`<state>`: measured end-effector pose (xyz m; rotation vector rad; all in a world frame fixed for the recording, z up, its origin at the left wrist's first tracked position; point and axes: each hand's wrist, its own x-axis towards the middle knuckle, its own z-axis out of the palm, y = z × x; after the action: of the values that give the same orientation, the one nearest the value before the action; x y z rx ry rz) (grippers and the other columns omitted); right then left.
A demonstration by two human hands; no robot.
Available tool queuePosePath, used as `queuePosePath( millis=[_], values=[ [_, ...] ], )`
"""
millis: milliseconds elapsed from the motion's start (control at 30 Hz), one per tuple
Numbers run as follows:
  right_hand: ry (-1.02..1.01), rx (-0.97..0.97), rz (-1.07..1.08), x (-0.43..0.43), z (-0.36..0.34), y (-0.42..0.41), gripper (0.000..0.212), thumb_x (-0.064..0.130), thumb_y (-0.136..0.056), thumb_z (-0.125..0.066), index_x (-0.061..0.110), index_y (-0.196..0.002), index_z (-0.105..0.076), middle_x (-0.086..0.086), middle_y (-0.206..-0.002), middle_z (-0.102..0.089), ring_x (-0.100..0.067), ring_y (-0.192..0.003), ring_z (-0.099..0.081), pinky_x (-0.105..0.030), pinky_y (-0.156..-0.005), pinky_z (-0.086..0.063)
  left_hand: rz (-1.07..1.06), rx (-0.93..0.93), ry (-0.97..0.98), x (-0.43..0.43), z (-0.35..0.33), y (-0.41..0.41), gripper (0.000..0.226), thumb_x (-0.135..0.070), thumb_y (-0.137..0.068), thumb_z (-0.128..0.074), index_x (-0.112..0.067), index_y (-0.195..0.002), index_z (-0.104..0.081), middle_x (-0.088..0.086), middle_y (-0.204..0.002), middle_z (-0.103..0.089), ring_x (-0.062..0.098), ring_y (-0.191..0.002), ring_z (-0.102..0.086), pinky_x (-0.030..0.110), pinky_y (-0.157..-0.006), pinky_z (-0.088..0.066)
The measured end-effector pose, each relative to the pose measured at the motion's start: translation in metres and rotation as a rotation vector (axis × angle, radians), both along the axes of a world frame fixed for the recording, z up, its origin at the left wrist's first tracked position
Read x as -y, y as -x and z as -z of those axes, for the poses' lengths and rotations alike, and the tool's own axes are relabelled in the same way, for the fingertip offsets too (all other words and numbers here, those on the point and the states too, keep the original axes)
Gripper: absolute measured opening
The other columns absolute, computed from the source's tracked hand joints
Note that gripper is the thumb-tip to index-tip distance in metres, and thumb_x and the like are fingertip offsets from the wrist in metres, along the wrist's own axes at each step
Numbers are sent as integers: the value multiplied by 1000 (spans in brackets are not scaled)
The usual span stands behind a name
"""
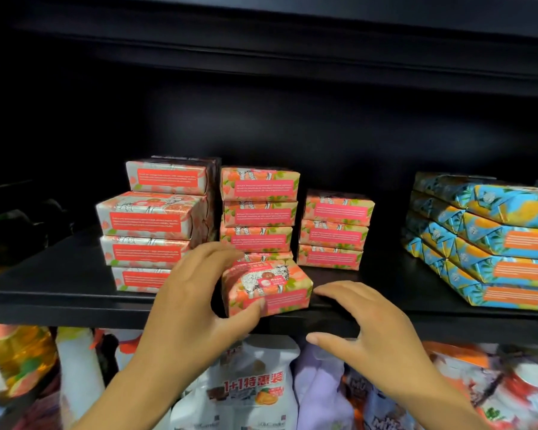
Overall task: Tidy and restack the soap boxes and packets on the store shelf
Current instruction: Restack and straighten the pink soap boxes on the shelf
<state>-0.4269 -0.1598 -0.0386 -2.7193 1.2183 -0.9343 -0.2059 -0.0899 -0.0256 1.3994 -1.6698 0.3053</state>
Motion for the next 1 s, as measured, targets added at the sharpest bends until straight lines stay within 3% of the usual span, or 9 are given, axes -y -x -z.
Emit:
queuePosePath(
  millis=[133,300,367,533,667,767,833,933,1000],
  values=[
    [34,-42,14,2,3,1,57,62,-77,-56,41,-129,-45,29,-129,-41,11,-118,-32,-2,-93,-20,55,249,66,3,-1,6,33,-41,-81,-60,-17,-102,-69,-6,-103,-63,10,-98,-54,18,-83,-42],
    [52,-39,3,2,5,1,55,58,-78,-61,38,-128,-50,28,-125,-43,15,-109,-28,3,-87,-14,22,318,116,10,-2,8,18,-21,-75,-67,-11,-90,-73,-2,-89,-69,19,-84,-63,26,-73,-49],
    [62,-39,23,2,4,0,52,55,-75,-67,33,-121,-59,24,-119,-52,10,-107,-37,-2,-87,-19,-10,335,141,12,-2,9,15,-13,-72,-72,-9,-86,-74,1,-85,-70,23,-79,-66,28,-66,-54],
    [73,20,43,1,7,0,49,48,-68,-76,27,-112,-67,13,-112,-64,-8,-105,-59,-19,-84,-36,-11,318,124,15,-3,8,29,-2,-58,-87,-7,-83,-74,2,-83,-71,22,-76,-68,29,-65,-56],
    [153,7,63,-1,6,-3,48,51,-64,-68,25,-105,-69,12,-105,-67,-10,-96,-64,-18,-79,-39,-21,324,117,21,-3,3,30,1,-57,-87,-6,-84,-74,3,-83,-71,23,-76,-68,30,-67,-53],
    [140,11,67,0,6,-2,48,51,-67,-70,26,-108,-68,12,-108,-66,-11,-101,-63,-21,-82,-40,-12,325,106,26,-3,0,32,5,-57,-86,-4,-85,-74,5,-83,-72,25,-77,-69,34,-66,-58],
    [124,-18,67,1,7,-1,50,54,-69,-66,28,-112,-66,15,-112,-63,-8,-106,-59,-19,-87,-37,-17,317,100,29,-3,-2,33,7,-56,-86,-4,-85,-74,6,-83,-72,26,-77,-70,36,-66,-59],
    [43,-27,22,3,6,0,54,61,-77,-59,37,-125,-54,29,-122,-46,5,-118,-42,-4,-92,-17,-29,316,117,33,0,-2,34,6,-57,-86,-2,-88,-74,8,-86,-72,28,-79,-69,37,-66,-59],
    [3,-13,-27,3,3,2,57,68,-76,-52,40,-125,-52,39,-116,-36,18,-111,-34,3,-90,-18,-41,305,157,32,5,-2,29,0,-64,-83,-1,-91,-73,10,-91,-70,29,-83,-67,36,-70,-57]
  ],
)
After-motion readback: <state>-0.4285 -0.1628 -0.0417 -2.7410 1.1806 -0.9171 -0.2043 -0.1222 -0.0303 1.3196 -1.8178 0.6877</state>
